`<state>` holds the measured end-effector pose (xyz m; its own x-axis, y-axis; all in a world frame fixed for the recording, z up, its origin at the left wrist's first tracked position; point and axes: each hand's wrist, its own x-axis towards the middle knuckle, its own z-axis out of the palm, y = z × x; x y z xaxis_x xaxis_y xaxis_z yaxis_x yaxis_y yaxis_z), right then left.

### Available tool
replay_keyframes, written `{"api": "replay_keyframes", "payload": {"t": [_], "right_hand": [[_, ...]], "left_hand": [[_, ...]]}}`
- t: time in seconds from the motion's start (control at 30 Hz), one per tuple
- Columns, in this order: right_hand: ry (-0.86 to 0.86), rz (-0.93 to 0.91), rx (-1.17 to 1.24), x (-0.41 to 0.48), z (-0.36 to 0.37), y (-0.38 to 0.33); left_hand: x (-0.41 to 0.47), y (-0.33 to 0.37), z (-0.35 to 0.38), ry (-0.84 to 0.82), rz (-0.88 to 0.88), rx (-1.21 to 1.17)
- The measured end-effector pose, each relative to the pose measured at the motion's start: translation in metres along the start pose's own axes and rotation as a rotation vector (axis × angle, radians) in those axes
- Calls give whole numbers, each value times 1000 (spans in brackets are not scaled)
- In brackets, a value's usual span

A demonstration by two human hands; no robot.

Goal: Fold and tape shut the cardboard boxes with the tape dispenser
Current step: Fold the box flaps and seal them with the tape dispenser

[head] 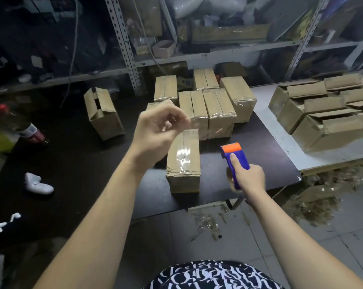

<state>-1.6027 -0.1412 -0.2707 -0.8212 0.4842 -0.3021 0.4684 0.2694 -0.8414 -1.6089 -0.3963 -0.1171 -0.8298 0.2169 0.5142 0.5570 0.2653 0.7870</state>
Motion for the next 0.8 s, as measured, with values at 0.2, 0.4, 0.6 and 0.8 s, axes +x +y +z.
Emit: {"api": "replay_keyframes", "payload": {"t": [0.2,0.4,0.6,0.8], "right_hand": [[-87,-230,-432,18,29,8],[-129,-259,-592,29,53,31],[19,-416,-247,3,55,1],[-761,-443,363,-40,54,-68]], "left_hand": [[-21,-13,17,83,-376,-161],[-38,-16,14,81,-489,-154],[-46,-17,14,109,-562,-126],[-47,-21,15,182,-586,-103]]}}
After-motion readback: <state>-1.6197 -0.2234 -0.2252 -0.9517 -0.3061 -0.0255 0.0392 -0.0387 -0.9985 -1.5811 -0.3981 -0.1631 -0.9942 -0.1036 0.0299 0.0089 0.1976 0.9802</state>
